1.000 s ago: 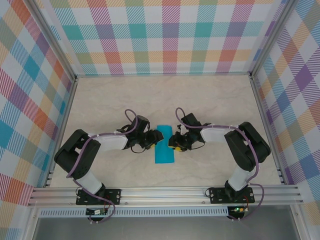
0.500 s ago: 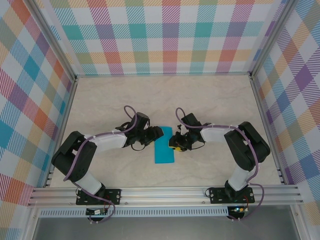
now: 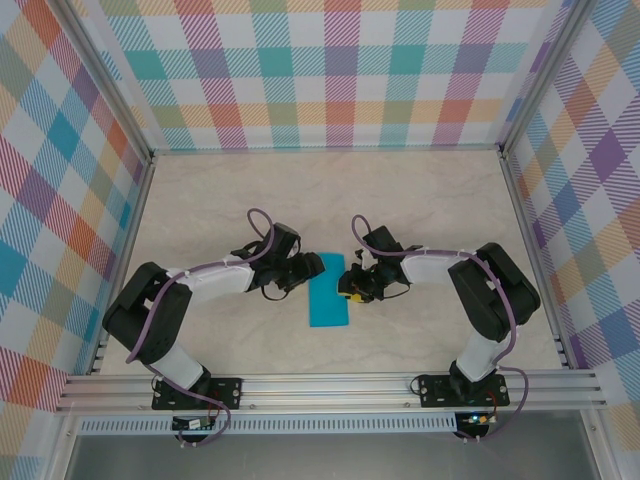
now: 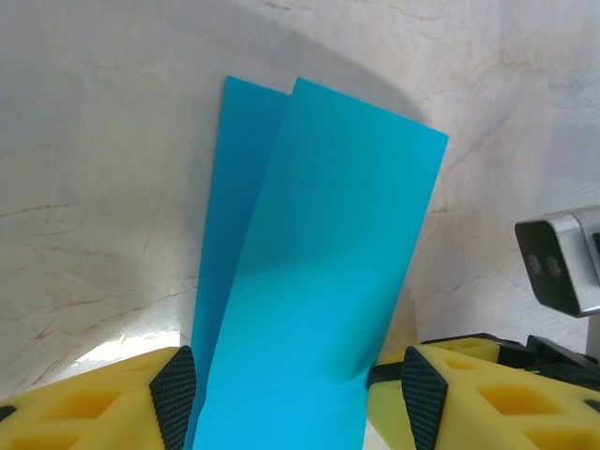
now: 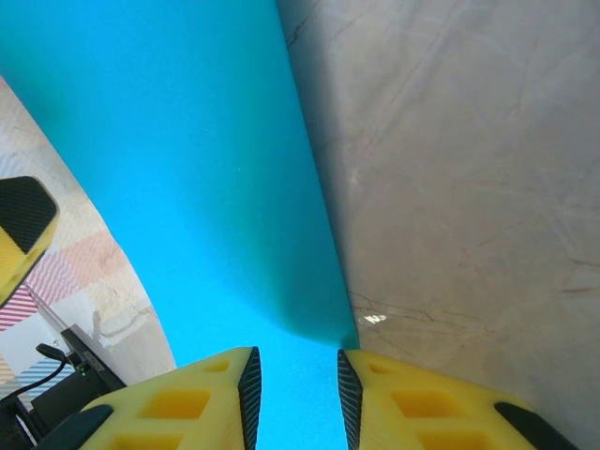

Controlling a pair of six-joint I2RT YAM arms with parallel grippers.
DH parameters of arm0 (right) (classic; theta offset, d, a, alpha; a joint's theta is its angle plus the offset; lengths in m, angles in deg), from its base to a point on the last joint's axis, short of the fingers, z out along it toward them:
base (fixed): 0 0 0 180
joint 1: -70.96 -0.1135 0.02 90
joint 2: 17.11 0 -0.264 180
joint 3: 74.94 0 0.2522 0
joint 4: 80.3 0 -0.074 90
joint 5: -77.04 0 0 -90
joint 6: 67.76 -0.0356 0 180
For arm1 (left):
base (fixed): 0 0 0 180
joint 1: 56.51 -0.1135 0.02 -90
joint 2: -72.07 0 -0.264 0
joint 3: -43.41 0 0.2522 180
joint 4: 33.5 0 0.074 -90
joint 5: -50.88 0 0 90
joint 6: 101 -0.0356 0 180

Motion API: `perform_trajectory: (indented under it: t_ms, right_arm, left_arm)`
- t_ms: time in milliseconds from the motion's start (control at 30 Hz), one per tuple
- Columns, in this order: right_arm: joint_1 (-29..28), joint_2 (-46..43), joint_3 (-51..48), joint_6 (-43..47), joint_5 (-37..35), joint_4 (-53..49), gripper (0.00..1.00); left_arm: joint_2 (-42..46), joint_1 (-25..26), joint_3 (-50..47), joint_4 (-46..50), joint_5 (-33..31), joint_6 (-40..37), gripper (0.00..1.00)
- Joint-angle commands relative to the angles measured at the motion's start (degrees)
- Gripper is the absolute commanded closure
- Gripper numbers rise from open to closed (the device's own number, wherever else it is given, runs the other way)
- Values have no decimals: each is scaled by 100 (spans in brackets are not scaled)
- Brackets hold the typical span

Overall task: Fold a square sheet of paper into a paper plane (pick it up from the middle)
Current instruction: Fold the triangle a second time at the center of the table.

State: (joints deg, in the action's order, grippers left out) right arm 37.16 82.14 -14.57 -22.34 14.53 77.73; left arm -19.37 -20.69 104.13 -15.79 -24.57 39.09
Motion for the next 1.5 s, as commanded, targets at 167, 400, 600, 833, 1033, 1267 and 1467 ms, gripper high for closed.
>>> perform_trajectory:
  t_ms: [167, 400, 600, 833, 1033, 1267, 1467]
  right_arm:
    - [-41, 416, -168, -25, -438, -471, 68]
    - [-47, 403, -176, -24, -428, -467, 68]
    - [-48, 423, -168, -34, -418, -450, 68]
    - [-48, 412, -203, -34, -422, -441, 68]
    - [-46, 368, -219, -56, -370, -358, 67]
    - [-48, 291, -249, -189, -192, -93, 66]
    - [-48, 27, -249, -262, -120, -14, 63]
  left_arm:
    - [-394, 5, 34, -455, 278, -23, 38]
    - [-423, 5, -11, -465, 136, -43, 37]
    - [-498, -2, -64, -687, 326, -18, 39]
    - [-394, 5, -156, -887, 443, 45, 45]
    - [-204, 5, -360, -1149, 512, 212, 48]
    - [81, 13, -922, -2117, 866, 787, 51]
    - [481, 31, -1245, -2267, 846, 917, 55]
